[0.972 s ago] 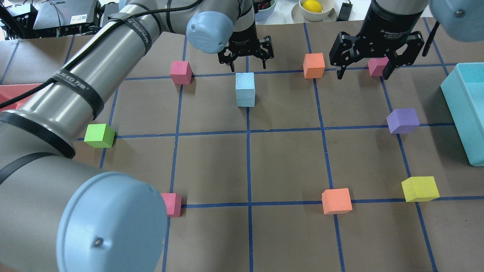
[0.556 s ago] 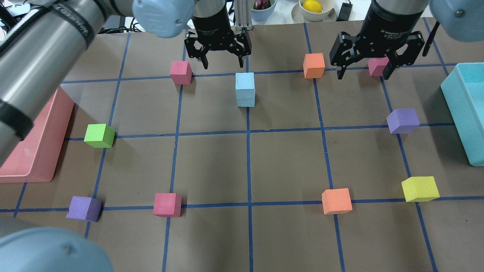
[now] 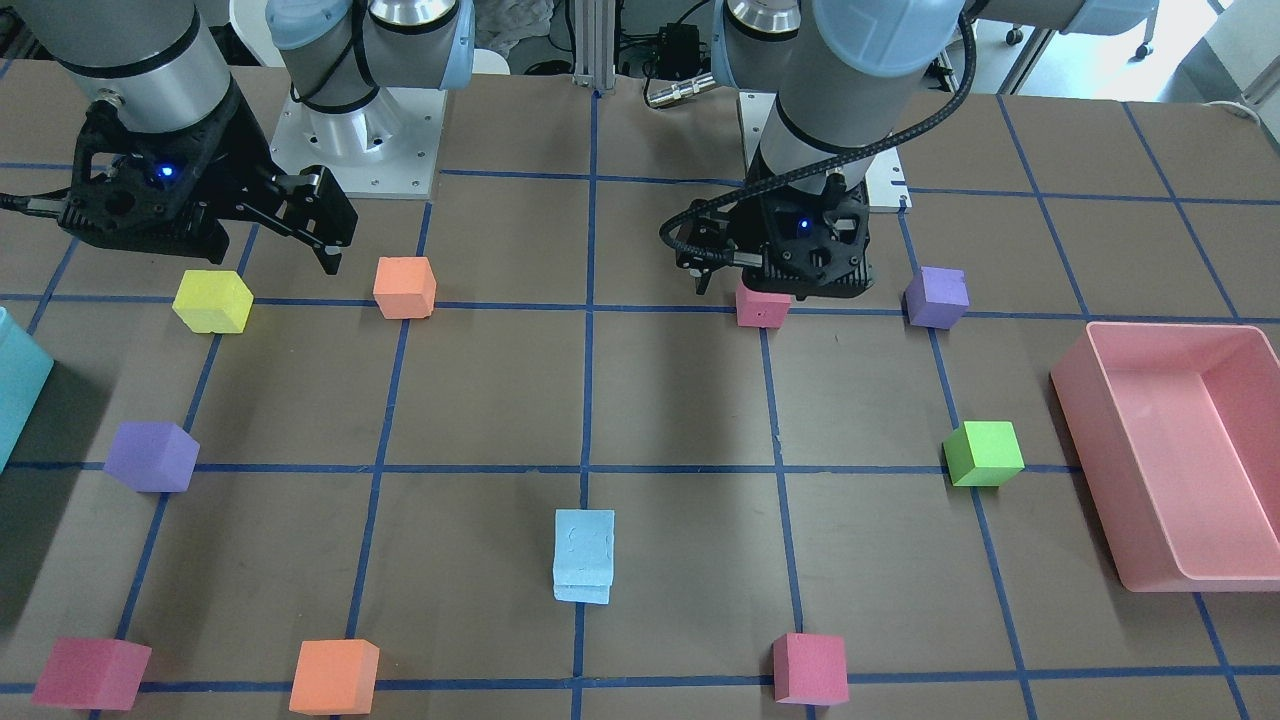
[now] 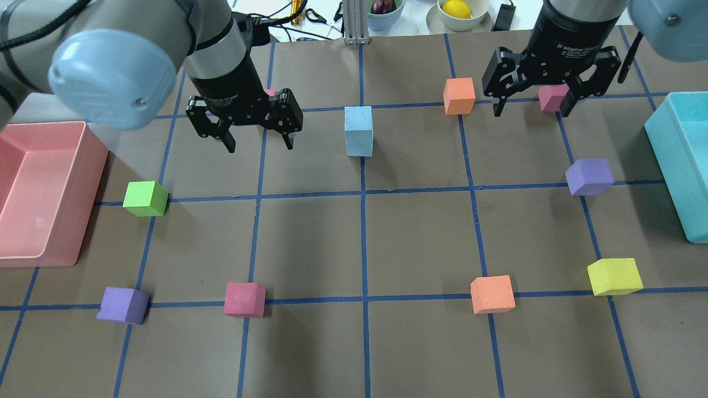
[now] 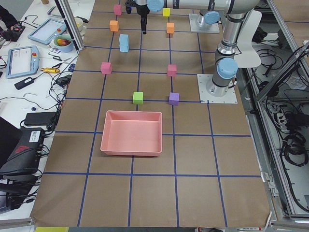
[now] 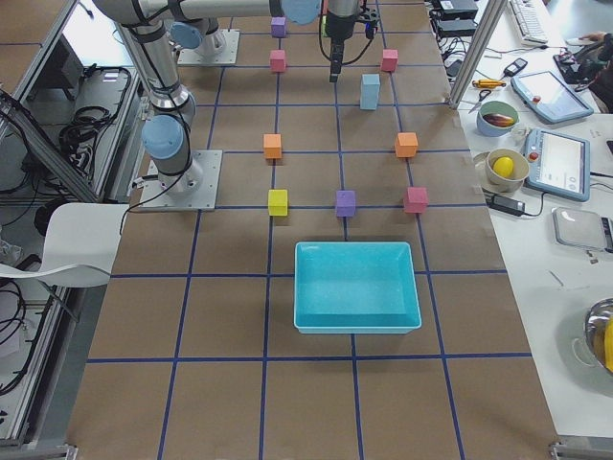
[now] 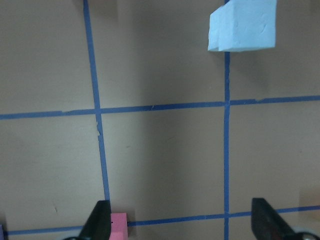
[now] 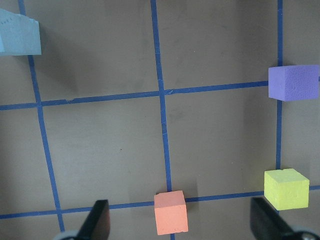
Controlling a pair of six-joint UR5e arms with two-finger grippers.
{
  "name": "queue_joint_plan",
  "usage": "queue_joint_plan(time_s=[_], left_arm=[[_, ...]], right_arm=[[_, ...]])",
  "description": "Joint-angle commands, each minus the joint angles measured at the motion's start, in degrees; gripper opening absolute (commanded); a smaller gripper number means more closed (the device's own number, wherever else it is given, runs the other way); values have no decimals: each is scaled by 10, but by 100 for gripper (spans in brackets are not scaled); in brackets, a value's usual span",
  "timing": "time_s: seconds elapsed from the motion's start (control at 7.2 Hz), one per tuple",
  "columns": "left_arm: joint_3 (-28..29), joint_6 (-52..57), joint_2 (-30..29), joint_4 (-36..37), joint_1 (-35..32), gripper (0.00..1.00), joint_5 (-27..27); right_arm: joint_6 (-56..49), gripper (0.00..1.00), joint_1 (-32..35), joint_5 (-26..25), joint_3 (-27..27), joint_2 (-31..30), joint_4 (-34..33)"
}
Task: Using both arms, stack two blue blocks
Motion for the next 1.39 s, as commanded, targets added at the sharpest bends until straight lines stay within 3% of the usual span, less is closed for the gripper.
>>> queue_joint_plan(time_s=[0.0, 0.28, 0.69, 0.97, 1.25], left_arm=[[-16, 8, 29, -11, 49, 100, 25], [29, 53, 17, -78, 75, 100, 23], [36, 29, 12, -74, 58, 100, 24], [29, 35, 12, -18, 58, 100, 25], [28, 31, 12, -14, 58, 100, 27]], right_arm=[[-1, 100, -5, 0, 1, 1, 1], [0, 100, -5, 0, 2, 1, 1], [0, 100, -5, 0, 2, 1, 2], [0, 100, -5, 1, 2, 1, 2], [0, 100, -5, 0, 2, 1, 2]])
